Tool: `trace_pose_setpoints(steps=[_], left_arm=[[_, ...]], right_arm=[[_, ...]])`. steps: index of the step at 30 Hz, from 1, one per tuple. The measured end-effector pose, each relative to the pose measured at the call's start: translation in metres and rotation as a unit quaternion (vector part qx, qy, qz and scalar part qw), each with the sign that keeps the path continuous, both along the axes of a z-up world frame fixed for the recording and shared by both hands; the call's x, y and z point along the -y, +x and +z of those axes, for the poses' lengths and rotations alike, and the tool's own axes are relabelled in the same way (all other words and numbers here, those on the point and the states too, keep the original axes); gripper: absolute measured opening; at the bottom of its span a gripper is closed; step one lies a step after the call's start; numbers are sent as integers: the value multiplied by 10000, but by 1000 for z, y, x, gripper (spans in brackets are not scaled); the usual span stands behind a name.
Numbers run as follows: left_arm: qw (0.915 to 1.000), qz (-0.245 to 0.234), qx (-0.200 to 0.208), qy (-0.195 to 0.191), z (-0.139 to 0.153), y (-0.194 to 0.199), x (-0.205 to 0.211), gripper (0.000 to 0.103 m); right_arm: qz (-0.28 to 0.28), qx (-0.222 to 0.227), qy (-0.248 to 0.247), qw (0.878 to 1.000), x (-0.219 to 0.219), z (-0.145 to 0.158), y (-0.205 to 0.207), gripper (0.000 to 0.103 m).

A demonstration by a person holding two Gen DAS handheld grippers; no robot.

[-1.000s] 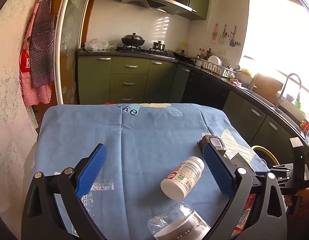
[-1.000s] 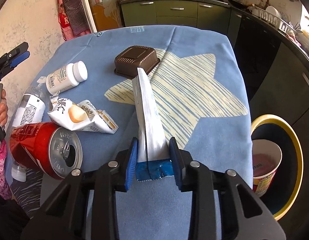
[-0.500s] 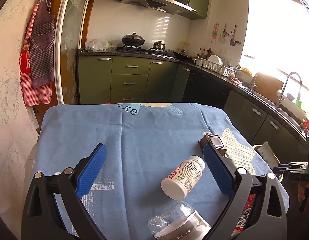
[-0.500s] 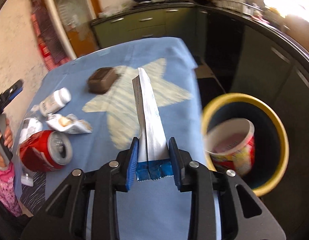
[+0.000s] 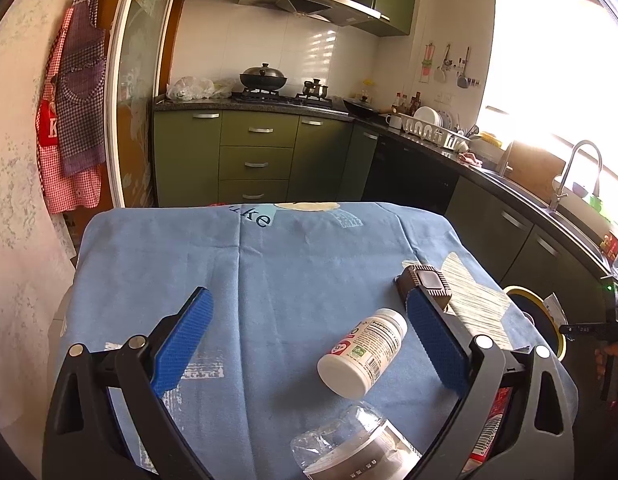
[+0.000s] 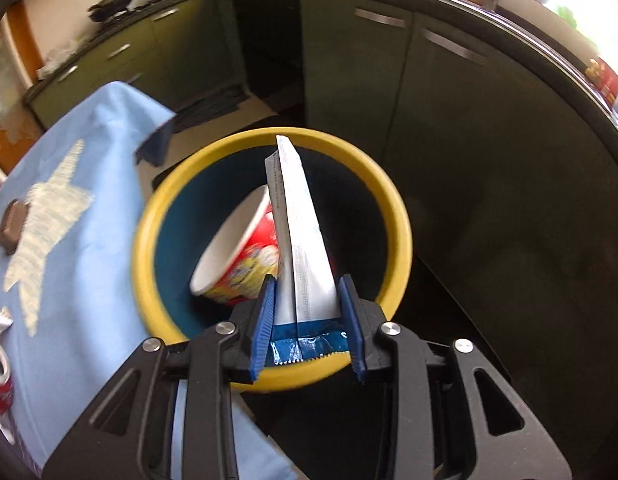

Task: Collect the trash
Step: 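Carry the tube packet over the bin and open the right gripper, then grasp the red Coca-Cola can with the left gripper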

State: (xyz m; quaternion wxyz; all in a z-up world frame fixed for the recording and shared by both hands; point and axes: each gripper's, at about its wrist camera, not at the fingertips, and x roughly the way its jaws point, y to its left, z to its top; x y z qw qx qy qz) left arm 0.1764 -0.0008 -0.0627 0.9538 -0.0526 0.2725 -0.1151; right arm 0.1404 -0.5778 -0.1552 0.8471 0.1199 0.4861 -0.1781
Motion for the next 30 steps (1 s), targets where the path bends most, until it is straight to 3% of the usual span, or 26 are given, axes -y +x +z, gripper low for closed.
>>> trace_pose_setpoints(steps=[7,22,26,30], left_arm=[[10000,-53,-23,8,-1,1,2,96],[9986,-507,76,116,5,-8,19,96],[9962,-845,82,175,13,-16,27,96],[9846,-1704,-143,367,20,-28,48,96]], right_arm=[[-169,261,71,9995,9,6,0,39],[625,1084,542,9907,-63,54,-51,45],[811,1152,578,9883,-73,58,-51,47],[926,1165,664,9866,-76,56,-51,47]])
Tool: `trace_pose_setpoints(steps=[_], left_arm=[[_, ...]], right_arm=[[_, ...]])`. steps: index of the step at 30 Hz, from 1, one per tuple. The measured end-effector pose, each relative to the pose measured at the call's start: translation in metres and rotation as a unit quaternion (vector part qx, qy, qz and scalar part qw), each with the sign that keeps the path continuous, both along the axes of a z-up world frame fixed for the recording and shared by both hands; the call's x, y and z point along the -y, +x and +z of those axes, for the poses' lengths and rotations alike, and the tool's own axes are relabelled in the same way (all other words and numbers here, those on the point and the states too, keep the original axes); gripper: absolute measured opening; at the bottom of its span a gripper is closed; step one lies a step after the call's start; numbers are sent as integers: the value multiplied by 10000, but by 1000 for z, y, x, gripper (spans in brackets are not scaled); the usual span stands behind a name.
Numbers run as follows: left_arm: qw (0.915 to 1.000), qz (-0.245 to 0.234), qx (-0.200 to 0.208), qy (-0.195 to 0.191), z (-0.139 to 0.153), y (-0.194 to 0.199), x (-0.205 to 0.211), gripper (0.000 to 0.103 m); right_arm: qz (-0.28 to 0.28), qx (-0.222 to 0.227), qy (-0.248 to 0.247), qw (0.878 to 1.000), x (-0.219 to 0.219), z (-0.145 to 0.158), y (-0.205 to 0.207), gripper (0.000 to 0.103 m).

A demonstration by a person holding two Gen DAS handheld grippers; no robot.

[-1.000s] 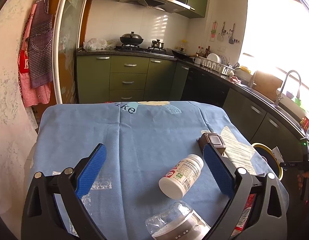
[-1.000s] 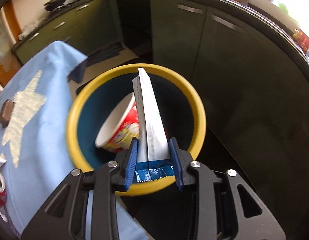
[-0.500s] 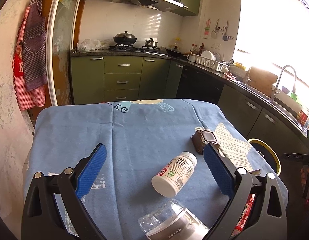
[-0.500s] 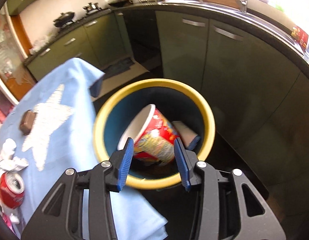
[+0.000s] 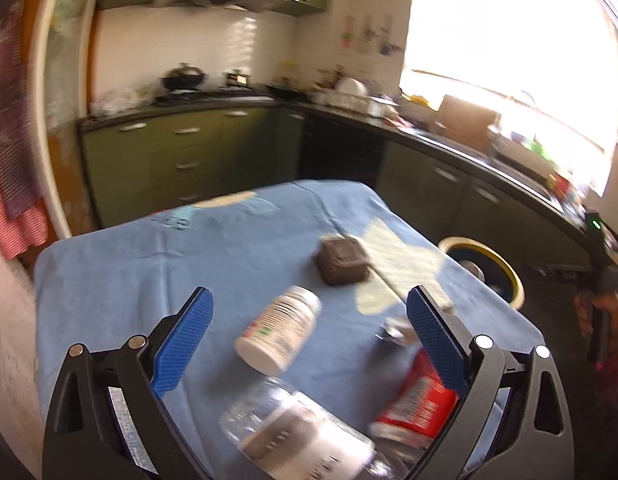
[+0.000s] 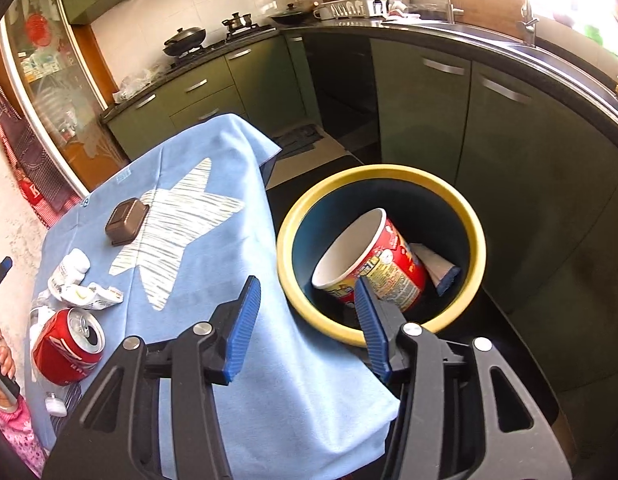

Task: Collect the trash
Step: 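Grasp the red Coca-Cola can with the left gripper, then carry the red can over the bin and open the left gripper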

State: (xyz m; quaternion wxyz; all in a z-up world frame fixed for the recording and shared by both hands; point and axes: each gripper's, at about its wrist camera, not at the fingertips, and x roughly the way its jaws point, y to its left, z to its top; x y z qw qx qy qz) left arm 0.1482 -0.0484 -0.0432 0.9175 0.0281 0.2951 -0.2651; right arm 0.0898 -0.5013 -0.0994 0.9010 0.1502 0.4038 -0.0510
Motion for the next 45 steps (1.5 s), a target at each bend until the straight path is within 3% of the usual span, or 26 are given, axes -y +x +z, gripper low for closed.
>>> trace_pose_setpoints(steps=[4,11,20,29,35,45], left_arm=[[9947,-878,-346,419,-1,-10,24,96],[9705,-2011,-940,942,-12,-27,65,96],[9488,-2354,-1428,1549,-43,-24,103,96],[9419,-2219,-1825,1741,-66,-14,113,73],[9407,-2175,-1942,1731,-73,-14,116,50],[9485,-2048,-1716,1702,-59,-33,113,50]], right_arm=[[40,-7,67,10000,-1,-3,-3,47],[66,-1,211,9998,2,-10,-8,47],[156,30,296,9994,1,-11,-10,48],[260,-65,421,9988,-2,-23,-5,48],[274,-67,479,9985,-1,-26,-4,48],[303,18,517,9982,-1,-22,-8,48]])
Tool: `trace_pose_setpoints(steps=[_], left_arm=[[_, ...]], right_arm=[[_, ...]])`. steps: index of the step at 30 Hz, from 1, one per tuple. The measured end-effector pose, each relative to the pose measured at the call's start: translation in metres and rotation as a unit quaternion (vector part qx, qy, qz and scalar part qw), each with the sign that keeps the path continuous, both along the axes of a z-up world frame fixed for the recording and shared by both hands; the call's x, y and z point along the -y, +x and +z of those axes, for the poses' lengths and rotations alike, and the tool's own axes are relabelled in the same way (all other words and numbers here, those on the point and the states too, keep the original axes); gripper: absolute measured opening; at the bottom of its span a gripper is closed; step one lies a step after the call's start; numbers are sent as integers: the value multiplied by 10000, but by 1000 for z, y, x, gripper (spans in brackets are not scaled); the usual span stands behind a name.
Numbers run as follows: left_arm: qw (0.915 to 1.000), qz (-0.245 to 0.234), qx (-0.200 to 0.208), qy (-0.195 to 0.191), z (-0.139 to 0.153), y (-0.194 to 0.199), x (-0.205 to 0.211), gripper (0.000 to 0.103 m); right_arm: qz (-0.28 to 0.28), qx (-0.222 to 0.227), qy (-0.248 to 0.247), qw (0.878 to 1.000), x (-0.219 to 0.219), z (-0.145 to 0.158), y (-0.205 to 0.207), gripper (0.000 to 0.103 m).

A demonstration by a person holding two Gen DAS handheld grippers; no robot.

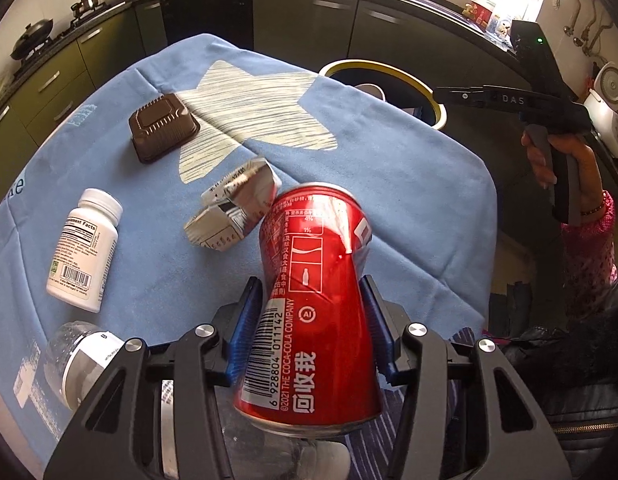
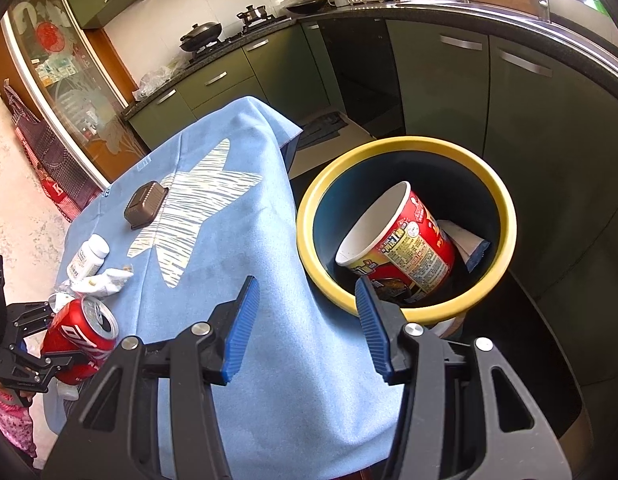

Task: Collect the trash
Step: 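Carry the red can over the bin and open the left gripper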

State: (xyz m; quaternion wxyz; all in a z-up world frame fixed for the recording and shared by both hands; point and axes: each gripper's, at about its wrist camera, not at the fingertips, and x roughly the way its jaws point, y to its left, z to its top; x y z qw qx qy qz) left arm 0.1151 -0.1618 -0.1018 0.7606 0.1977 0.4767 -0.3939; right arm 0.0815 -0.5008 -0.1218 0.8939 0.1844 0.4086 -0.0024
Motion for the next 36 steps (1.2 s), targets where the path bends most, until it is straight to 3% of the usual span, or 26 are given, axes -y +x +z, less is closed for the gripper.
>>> trace_pose_setpoints(steps=[15,22,36], left_arm=[[9986,-240,458,-54,56,-22,19,45],[9978,-329,573,63,65,-20,32,45],[9975,-378,601,-60,86,6,60,44]], right_arm=[[11,119,86,9999,5,3,-9,48],[-47,125,140,9998,12,1,-12,48],[-71,113,162,9998,17,-2,-13,48]])
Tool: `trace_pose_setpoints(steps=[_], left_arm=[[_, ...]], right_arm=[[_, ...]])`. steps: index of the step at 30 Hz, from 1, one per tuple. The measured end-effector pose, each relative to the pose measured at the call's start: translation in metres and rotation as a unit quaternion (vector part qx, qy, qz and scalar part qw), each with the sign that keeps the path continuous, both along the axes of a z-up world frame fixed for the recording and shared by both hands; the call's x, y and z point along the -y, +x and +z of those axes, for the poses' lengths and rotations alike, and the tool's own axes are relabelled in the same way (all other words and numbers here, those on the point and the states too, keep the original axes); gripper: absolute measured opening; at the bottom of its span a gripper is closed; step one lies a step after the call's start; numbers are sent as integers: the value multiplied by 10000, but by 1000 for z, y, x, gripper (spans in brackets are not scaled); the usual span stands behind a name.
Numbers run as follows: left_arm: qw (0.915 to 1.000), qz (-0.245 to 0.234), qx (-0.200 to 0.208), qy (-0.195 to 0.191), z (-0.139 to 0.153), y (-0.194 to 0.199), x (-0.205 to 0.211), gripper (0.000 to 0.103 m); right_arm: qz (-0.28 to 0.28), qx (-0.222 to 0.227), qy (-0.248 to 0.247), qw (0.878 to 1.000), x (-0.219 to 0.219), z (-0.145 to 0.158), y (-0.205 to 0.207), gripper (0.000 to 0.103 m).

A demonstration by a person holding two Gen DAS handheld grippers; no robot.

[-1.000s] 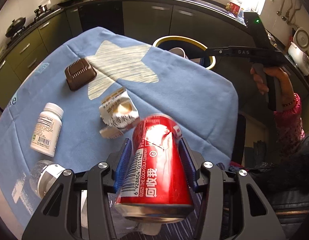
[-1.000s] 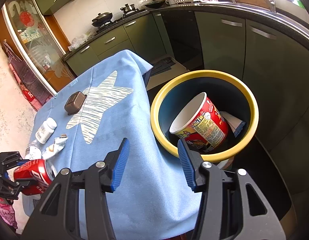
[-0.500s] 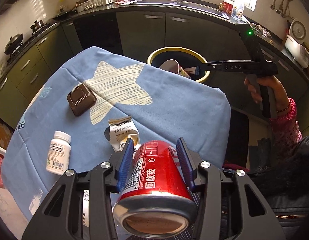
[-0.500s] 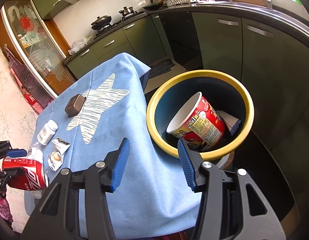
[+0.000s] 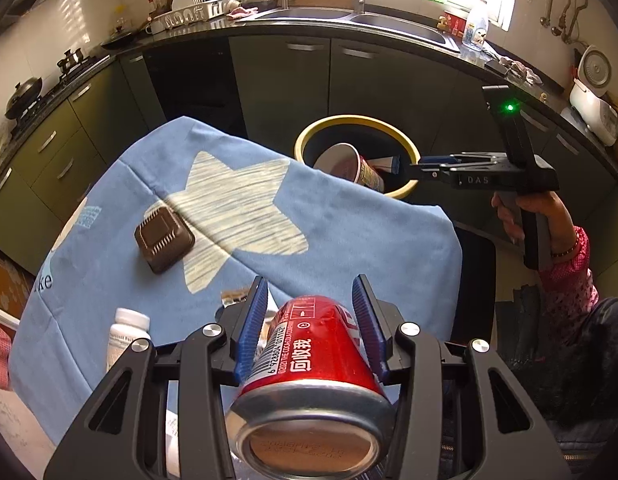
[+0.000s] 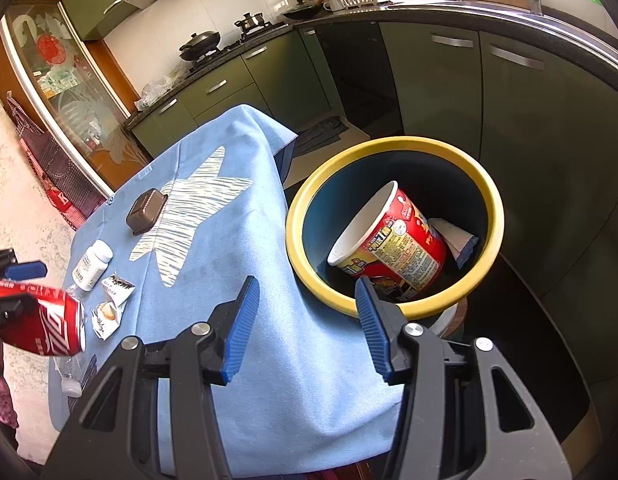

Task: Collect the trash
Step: 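Carry the red can over the bin and open the left gripper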

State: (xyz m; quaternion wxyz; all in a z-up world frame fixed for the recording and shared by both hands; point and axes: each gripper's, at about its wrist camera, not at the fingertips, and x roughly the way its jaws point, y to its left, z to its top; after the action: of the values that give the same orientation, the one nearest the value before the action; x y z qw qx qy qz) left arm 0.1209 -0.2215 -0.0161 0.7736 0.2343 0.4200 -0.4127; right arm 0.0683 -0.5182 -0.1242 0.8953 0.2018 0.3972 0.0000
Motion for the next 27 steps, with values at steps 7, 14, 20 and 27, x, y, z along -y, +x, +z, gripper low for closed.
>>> trace_pose_setpoints(steps=[7,14,20,27], left_arm=[[9998,-166,-30,-54,6,22,33,44],[9993,-376,-64,-32,9,48,84,44],[9982,-598,-8,67,7,70,140,44],[9970,-764,-54,140,-7,100,219,44]], right_arm=[[-85,-24,34,10000,8,-3,-1,48],[-257,0,94,9996,27,-6,-7,48],[-440,13,184,9989,49,-11,-13,48],[-651,-26,303,9974,75,-20,-21,48]])
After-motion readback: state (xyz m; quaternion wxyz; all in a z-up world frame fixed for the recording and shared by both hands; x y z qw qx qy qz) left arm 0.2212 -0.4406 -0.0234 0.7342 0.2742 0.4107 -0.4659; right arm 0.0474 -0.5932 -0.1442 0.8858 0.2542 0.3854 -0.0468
